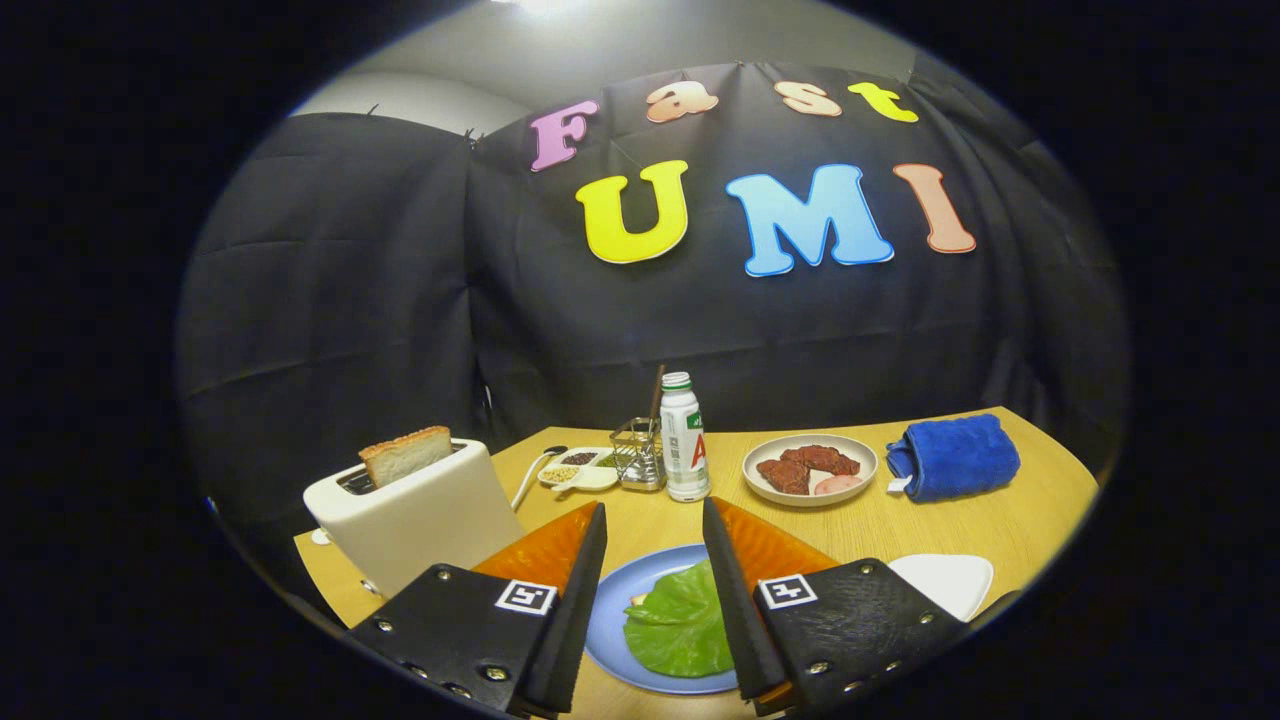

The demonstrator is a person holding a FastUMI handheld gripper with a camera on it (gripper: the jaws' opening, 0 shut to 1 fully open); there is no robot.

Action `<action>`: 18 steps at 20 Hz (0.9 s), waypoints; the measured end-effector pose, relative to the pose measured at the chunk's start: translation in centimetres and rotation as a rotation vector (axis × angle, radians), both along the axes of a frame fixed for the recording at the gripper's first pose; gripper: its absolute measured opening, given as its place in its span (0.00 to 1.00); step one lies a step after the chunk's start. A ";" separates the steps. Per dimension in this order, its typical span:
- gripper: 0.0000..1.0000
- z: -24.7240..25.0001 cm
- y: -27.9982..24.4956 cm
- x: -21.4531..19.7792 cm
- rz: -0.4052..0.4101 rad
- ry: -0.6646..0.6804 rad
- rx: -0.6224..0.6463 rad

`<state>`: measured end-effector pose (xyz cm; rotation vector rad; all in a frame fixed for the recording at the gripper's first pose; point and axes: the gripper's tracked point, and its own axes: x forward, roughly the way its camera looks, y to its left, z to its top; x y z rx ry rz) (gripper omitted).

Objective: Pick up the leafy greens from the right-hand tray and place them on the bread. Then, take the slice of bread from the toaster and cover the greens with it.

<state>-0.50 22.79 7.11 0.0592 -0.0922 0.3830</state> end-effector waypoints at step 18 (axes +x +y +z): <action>0.62 3.7 19.2 -5.5 0.226 -0.122 -0.087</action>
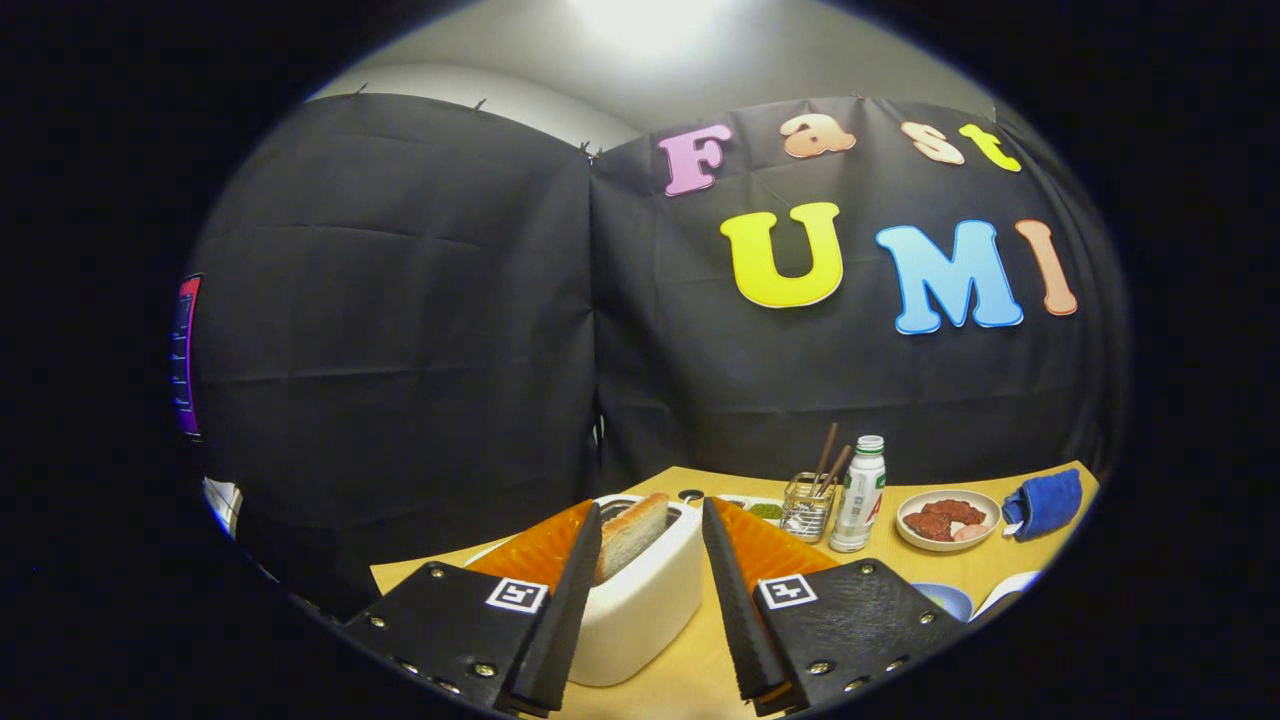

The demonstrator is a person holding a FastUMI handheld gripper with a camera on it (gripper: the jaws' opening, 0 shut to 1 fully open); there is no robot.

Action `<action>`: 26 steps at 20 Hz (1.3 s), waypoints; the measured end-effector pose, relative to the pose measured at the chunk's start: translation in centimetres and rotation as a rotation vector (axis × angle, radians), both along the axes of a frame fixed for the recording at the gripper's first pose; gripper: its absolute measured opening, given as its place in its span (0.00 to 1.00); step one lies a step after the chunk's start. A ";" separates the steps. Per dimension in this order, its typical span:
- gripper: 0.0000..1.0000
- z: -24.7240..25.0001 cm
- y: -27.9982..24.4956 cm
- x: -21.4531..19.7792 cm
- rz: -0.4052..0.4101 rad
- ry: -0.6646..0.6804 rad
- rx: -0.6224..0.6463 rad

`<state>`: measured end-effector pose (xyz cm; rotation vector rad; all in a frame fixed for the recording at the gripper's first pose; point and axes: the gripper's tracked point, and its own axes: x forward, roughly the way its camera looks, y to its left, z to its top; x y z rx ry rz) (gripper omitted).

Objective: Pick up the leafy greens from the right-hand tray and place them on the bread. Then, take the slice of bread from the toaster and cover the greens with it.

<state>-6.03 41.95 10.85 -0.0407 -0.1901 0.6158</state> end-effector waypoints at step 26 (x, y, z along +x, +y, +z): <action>0.02 0.7 2.3 1.3 0.064 0.009 0.129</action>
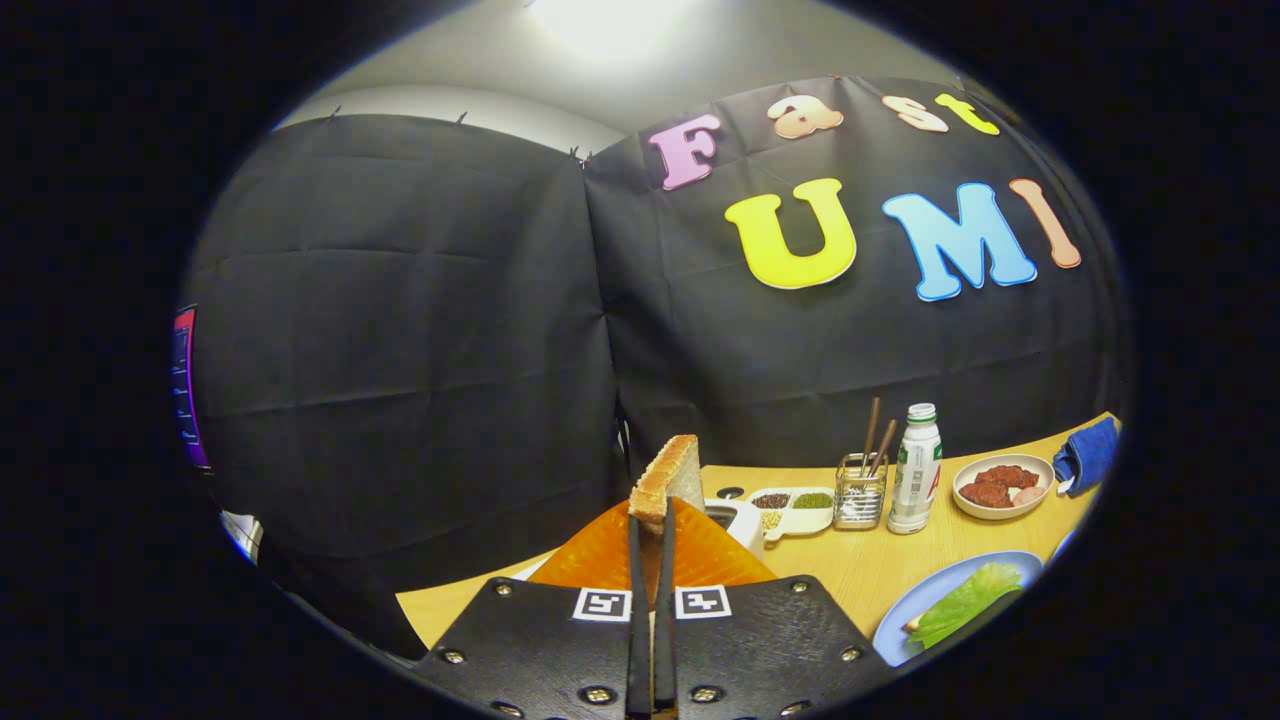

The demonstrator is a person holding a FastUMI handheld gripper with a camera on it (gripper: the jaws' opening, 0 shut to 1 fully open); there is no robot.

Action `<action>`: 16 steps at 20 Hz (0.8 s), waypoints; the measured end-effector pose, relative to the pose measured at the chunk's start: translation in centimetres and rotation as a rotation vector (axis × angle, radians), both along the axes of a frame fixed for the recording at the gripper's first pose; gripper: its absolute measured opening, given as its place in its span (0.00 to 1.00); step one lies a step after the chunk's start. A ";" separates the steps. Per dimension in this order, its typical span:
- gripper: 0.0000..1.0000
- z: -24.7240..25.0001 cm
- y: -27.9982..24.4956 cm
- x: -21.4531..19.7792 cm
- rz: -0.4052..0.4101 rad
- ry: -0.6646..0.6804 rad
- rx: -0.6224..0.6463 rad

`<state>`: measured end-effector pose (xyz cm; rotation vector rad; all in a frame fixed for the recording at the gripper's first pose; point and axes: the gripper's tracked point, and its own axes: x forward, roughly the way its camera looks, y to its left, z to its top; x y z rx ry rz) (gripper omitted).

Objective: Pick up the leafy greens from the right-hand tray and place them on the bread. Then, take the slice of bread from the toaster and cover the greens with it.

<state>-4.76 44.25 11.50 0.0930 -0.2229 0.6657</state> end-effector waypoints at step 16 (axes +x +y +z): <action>0.02 3.4 -11.1 -0.2 -0.146 -0.076 0.059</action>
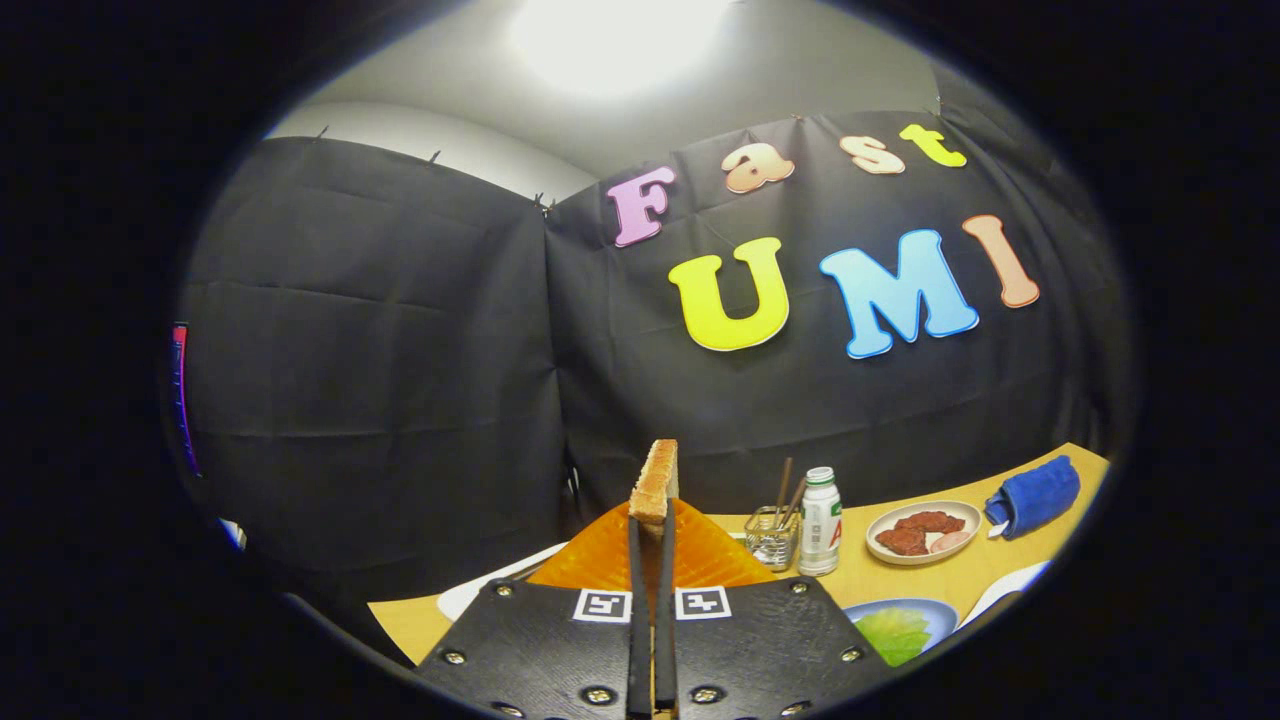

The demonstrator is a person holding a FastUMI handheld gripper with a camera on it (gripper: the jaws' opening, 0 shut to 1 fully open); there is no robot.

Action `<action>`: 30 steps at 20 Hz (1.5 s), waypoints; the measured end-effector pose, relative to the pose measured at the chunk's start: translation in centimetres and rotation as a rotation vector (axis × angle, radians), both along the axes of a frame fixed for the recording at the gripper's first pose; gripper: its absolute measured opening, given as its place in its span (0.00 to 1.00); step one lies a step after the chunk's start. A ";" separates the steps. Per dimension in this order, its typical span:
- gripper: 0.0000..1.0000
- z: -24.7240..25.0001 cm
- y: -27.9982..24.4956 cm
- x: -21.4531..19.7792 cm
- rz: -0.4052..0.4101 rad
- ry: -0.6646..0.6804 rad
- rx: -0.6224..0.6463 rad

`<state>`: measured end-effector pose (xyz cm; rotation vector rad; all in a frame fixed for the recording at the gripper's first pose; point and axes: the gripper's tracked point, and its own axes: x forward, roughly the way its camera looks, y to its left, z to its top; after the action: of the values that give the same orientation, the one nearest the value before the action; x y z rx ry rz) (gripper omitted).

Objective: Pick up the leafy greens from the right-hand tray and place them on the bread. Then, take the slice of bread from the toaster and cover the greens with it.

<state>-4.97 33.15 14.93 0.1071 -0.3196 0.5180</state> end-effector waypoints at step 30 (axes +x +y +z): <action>0.02 -11.8 -19.0 6.6 -0.385 0.192 -0.195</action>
<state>1.60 14.13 3.14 -0.0931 -0.0955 0.1525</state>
